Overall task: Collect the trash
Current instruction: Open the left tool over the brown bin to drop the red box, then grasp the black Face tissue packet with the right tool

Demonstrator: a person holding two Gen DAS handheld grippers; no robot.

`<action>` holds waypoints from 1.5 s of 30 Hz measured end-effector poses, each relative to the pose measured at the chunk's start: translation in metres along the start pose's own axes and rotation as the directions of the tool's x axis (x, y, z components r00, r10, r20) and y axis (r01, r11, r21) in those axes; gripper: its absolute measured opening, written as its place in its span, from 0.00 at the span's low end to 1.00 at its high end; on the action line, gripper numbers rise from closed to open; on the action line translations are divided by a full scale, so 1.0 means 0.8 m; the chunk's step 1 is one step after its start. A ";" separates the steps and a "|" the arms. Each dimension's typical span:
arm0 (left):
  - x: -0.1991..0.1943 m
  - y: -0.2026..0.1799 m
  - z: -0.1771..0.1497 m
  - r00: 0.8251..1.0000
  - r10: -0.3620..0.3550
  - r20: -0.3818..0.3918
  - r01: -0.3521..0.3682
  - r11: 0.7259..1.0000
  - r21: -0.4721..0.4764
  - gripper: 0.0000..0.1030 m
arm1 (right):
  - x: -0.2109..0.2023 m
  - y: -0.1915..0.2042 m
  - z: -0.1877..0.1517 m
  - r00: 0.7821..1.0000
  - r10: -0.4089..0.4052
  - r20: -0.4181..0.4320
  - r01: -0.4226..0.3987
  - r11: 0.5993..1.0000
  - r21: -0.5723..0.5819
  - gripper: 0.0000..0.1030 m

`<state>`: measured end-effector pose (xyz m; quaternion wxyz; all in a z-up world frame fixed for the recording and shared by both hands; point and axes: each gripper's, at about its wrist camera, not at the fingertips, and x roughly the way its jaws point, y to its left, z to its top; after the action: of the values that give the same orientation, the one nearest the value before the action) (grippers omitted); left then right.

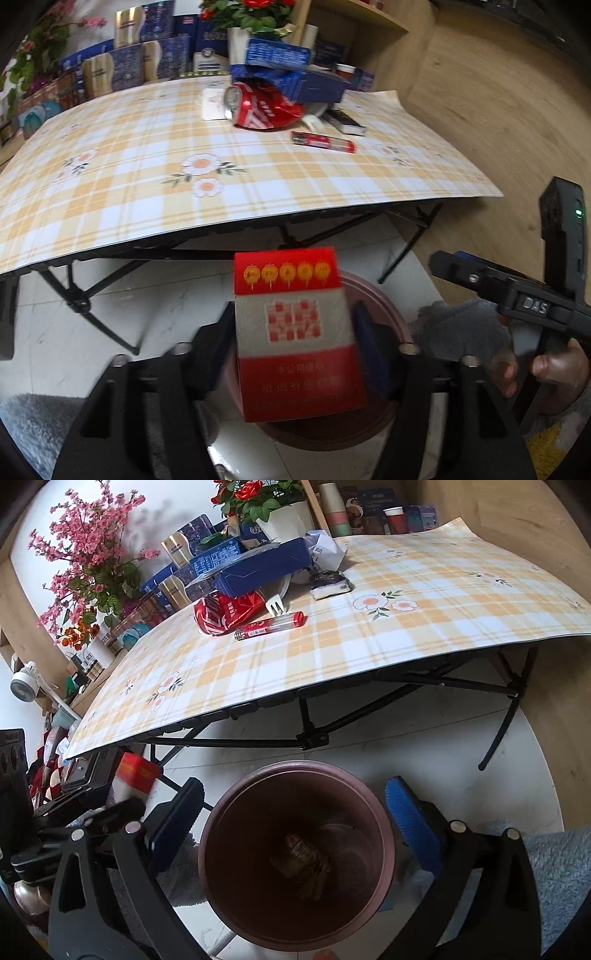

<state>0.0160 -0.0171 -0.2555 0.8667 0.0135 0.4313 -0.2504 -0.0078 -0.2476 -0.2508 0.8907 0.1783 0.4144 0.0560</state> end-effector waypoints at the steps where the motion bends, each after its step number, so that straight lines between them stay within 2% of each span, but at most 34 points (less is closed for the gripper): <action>1: -0.002 -0.002 0.000 1.000 0.018 0.011 -0.018 1.000 0.009 0.84 | 0.000 -0.001 0.000 1.000 0.000 0.001 0.000 1.000 0.002 0.94; 5: -0.005 0.001 0.001 0.999 0.045 0.022 -0.045 0.999 -0.002 0.85 | 0.000 -0.001 0.000 1.000 -0.003 0.000 0.003 1.000 0.012 0.94; 9: -0.015 0.016 0.004 0.990 0.127 0.055 -0.123 0.990 -0.065 0.89 | 0.000 -0.002 0.001 1.000 -0.018 -0.006 0.018 1.000 0.016 0.94; 13: -0.027 0.039 0.006 0.969 0.238 0.069 -0.225 0.961 -0.160 0.92 | 0.003 -0.001 0.007 0.999 -0.050 -0.019 0.050 0.999 0.006 0.94; 18: -0.047 0.069 0.013 0.946 0.308 0.104 -0.270 0.922 -0.278 0.94 | -0.002 0.010 0.031 0.997 -0.073 0.000 0.073 0.994 -0.077 0.95; 22: -0.055 0.074 0.025 0.934 0.335 0.125 -0.289 0.914 -0.286 0.94 | -0.015 0.006 0.056 0.999 -0.027 0.038 0.030 0.996 -0.085 0.95; 31: -0.077 0.076 0.068 0.912 0.354 0.206 -0.301 0.920 -0.250 0.94 | -0.032 0.001 0.104 0.995 -0.056 0.087 0.072 0.979 -0.190 0.95; 33: -0.082 0.079 0.082 0.906 0.358 0.225 -0.301 0.920 -0.250 0.94 | -0.032 0.001 0.111 0.996 -0.053 0.076 0.068 0.975 -0.210 0.95; 39: -0.085 0.084 0.113 0.895 0.365 0.256 -0.308 0.921 -0.237 0.94 | -0.028 -0.002 0.133 0.988 -0.134 0.075 0.149 0.955 -0.257 0.94; 45: -0.074 0.087 0.132 0.896 0.360 0.261 -0.309 0.926 -0.219 0.94 | -0.005 -0.027 0.167 0.984 -0.165 0.060 0.175 0.949 -0.261 0.94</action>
<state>0.0955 0.0436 -0.1578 0.9493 -0.0250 0.3078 -0.0580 0.0900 -0.3049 -0.1767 0.9157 0.0219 0.4001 0.0307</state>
